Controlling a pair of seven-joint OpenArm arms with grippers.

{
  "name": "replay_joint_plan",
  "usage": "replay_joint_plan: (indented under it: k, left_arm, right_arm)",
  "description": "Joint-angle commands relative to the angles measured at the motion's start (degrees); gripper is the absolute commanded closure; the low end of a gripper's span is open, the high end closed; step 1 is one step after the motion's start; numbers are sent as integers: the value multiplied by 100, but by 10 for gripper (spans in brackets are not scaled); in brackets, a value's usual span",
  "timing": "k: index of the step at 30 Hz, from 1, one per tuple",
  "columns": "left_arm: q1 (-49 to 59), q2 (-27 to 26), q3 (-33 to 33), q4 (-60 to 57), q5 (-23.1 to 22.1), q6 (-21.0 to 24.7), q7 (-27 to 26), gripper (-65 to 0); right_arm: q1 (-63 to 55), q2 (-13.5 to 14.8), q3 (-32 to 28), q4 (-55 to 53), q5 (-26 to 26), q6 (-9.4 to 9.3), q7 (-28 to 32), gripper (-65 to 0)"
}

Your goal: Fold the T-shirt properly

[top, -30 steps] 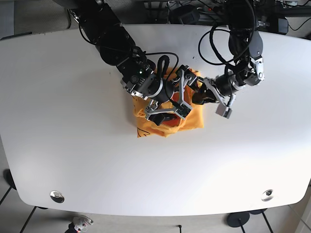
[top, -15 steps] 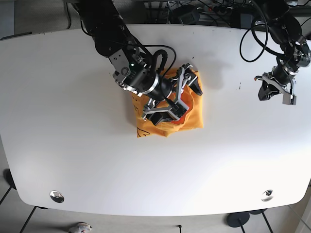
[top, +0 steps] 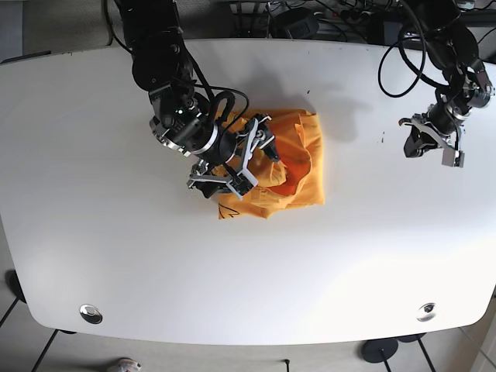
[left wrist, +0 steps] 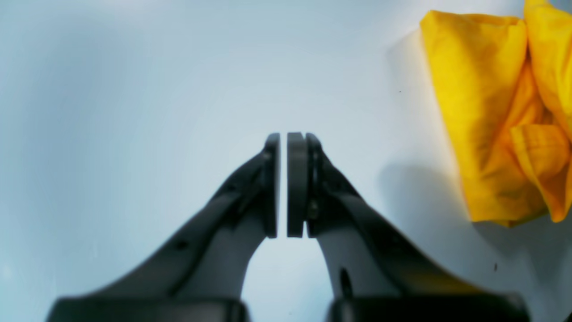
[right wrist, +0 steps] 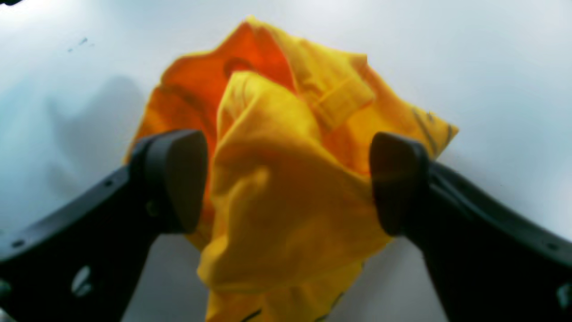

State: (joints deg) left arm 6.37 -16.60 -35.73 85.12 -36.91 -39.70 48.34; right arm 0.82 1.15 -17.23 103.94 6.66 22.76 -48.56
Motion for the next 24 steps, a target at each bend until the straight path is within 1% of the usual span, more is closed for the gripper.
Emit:
replay_joint_plan:
  k: [1, 3, 6, 7, 8, 10, 11, 13, 15, 16, 17, 18, 20, 22, 23, 24]
  left_arm:
    - [-70, -103, -27, 81, -103, -30, -126, -10]
    - [-70, -103, -27, 81, -103, -30, -126, -10]
    - [-70, -103, -27, 81, -103, -30, -126, -10]
    - [-70, -103, -27, 72, -103, -30, -126, -10]
    - [-61, -103, -27, 28, -103, -30, -126, -10]
    - [-61, -120, -27, -165, -103, -30, -126, -10]
    - [-61, -120, -27, -262, -103, -30, -126, -10]
    - [-61, -129, -45, -385, -103, -30, -126, -10]
    - [-61, -120, -45, -385, -103, -30, -126, -10]
    - [-53, -129, -45, -385, -103, -30, -126, -10]
    - [-53, -129, -45, -385, -103, -30, -126, -10]
    - [-53, -129, -45, -385, -103, -30, -126, -10]
    - [-53, -129, -45, -385, -103, -30, -126, -10]
    - [-53, -129, -45, -385, -103, -30, -126, -10]
    - [-53, -129, -45, -385, -103, -30, -126, -10]
    - [-53, -129, -45, -394, -103, -30, -126, -10]
  right_arm:
    - [-25, -31, -66, -86, 69, 31, 464, -398]
    - [-78, -31, -206, -227, 69, 31, 649, -289]
    - [-104, -40, -373, -245, 69, 23, 658, -119]
    - [-113, -40, -470, -165, 69, 5, 658, -71]
    - [-113, -40, -584, -113, 69, -21, 658, -38]
    - [-113, -66, -804, -25, 69, -30, 649, -33]
    - [-113, -172, -901, -16, 69, -39, 649, -33]
    - [-104, -480, -997, -183, 25, -39, 649, -33]
    - [-104, -638, -1068, -333, 33, -39, 649, -35]
    - [-104, -664, -1208, -385, 42, -39, 649, -52]
    - [-113, -647, -1375, -403, 51, -39, 649, -100]
    - [-113, -638, -1543, -403, 60, -39, 649, -162]
    - [-122, -541, -1815, -385, 60, -39, 649, -311]
    - [-165, -488, -2052, -245, 60, -39, 649, -426]
    - [-245, -480, -2105, -139, 60, -39, 649, -457]
    - [-324, -480, -2079, 19, 60, -39, 667, -460]
